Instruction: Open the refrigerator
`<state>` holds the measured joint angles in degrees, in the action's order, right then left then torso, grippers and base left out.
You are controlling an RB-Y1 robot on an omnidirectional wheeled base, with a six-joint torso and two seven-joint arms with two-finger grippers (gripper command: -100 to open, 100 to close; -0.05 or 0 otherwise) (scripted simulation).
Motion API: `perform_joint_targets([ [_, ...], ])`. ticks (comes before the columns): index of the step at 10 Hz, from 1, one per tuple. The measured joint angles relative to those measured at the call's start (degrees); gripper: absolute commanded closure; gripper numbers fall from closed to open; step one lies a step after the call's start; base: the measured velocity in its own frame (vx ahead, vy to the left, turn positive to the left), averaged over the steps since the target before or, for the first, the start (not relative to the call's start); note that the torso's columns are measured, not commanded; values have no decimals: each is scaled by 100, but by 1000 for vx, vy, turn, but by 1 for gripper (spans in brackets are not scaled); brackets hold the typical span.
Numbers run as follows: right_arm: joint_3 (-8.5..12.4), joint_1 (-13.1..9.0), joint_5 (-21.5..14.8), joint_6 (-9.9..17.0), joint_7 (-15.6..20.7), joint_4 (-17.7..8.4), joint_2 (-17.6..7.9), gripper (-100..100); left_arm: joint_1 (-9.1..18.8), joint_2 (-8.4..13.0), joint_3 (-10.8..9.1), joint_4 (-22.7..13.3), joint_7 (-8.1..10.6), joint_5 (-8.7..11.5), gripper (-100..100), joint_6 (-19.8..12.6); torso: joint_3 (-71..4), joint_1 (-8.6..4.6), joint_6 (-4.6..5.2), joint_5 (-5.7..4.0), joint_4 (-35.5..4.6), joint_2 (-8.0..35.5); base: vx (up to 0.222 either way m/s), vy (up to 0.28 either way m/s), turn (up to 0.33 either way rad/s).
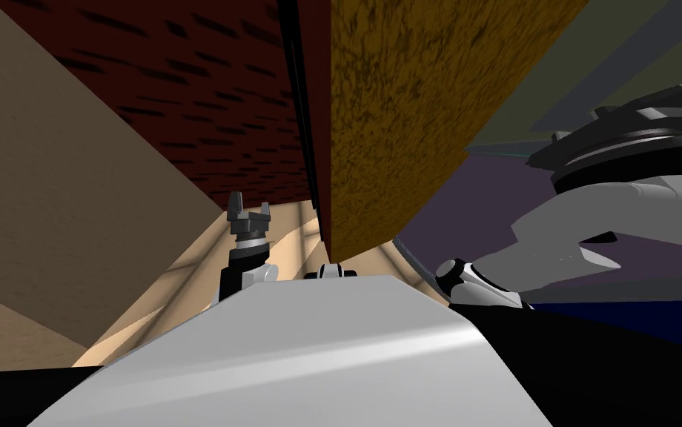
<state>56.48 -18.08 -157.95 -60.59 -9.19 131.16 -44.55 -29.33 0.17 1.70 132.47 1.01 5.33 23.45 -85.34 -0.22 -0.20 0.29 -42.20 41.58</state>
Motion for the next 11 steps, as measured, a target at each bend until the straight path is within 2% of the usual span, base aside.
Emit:
perform_joint_targets([
  [1,37,12,-131,-95,-21,89,17,-100,0,0,-1,0,0,0,0,0,6,-19,0,0,-5,15,66,69,22],
  [3,55,-105,-65,-289,-58,-13,-246,-100,3,1,-1,0,0,0,0,0,64,-52,19,-33,-20,84,-21,2,42],
  [5,29,-254,-64,-414,-94,-138,-495,-100,3,2,-2,-1,0,0,0,-1,85,-20,30,-41,-18,87,-10,-17,15],
  [10,12,-509,7,-835,-161,-396,-1022,-100,3,1,-1,-1,0,0,0,-1,13,40,3,43,-28,44,-13,12,10],
  [11,19,-507,13,-875,-164,-402,-1026,0,2,1,-1,-1,0,0,0,0,28,49,4,25,-14,42,-11,3,-12],
])
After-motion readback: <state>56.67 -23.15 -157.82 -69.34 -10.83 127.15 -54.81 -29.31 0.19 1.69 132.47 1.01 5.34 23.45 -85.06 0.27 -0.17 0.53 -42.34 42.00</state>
